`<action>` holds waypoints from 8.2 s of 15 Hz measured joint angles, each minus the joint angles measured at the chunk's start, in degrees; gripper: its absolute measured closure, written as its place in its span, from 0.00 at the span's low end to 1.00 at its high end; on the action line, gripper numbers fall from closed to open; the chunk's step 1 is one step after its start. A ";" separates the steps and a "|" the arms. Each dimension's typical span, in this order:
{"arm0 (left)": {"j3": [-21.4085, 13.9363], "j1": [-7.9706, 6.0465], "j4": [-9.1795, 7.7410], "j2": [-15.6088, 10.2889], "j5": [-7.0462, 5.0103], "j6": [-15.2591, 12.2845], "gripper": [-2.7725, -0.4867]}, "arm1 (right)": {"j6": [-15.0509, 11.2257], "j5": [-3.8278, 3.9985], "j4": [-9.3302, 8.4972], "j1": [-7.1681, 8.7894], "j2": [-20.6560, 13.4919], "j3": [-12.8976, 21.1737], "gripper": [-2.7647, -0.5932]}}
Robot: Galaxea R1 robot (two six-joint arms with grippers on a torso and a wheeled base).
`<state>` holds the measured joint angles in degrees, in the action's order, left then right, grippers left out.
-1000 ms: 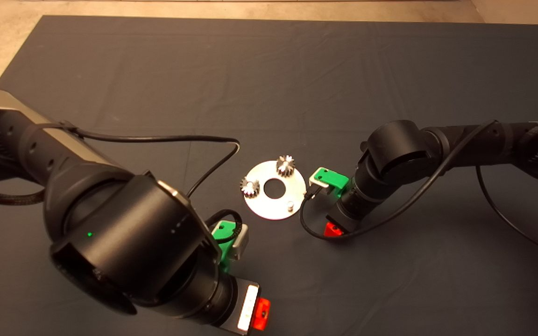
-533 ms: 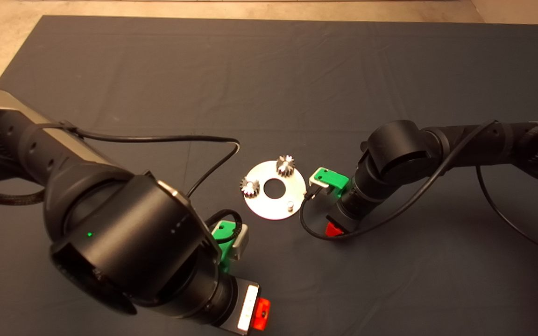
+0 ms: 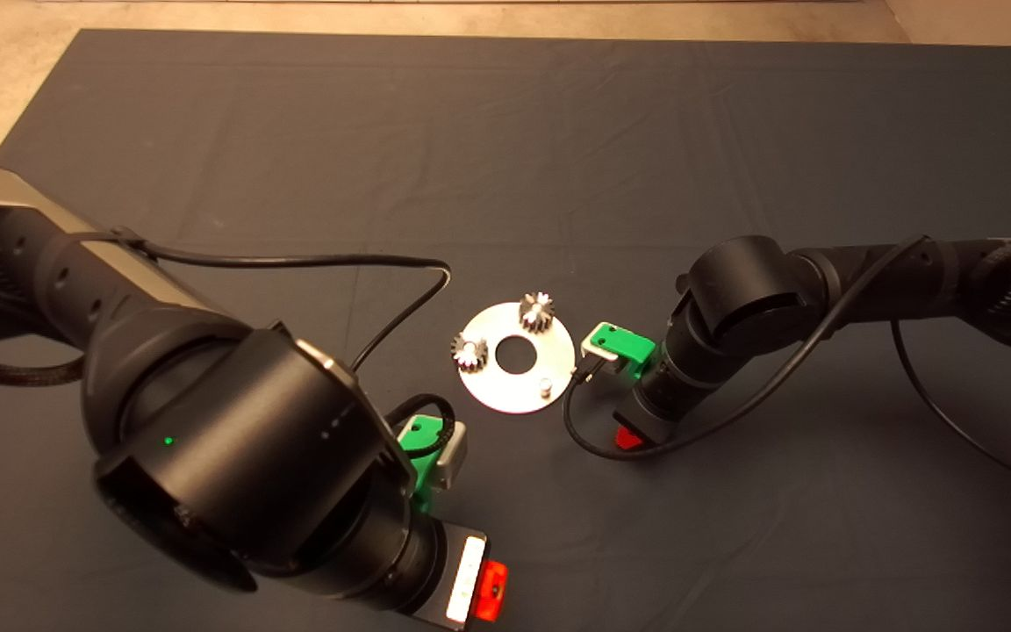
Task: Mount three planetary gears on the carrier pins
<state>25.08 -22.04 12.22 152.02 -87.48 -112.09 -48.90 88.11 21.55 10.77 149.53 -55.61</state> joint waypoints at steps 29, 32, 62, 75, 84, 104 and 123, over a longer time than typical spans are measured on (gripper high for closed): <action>-0.85 0.00 -0.02 -0.12 0.00 0.00 0.01 | -0.63 0.22 1.10 -1.28 -0.52 2.56 0.76; -0.88 -0.01 -0.02 -0.12 0.00 -0.01 0.01 | -0.90 0.20 1.10 -1.28 -0.52 2.63 0.77; -0.99 0.00 -0.02 -0.11 0.00 -0.69 0.01 | -5.68 -0.29 -0.15 5.93 2.89 3.35 0.81; -0.99 -0.01 -0.04 -0.09 0.00 -1.05 0.01 | -9.48 -0.22 -4.72 7.02 11.17 -3.65 0.81; -0.99 0.00 -0.02 -0.11 0.00 -1.05 0.01 | -9.22 -0.18 -5.10 7.02 15.49 -11.82 0.82; -1.10 0.62 0.01 -0.11 0.00 -1.05 0.01 | -8.83 -0.24 -5.52 7.85 17.83 -15.23 0.82; -1.10 0.62 0.01 -0.12 0.00 -1.04 0.01 | -9.03 -0.24 -5.52 7.81 18.42 -15.19 0.82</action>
<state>23.98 -21.42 12.23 151.89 -87.48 -113.13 -57.93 87.87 16.03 18.58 167.95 -70.80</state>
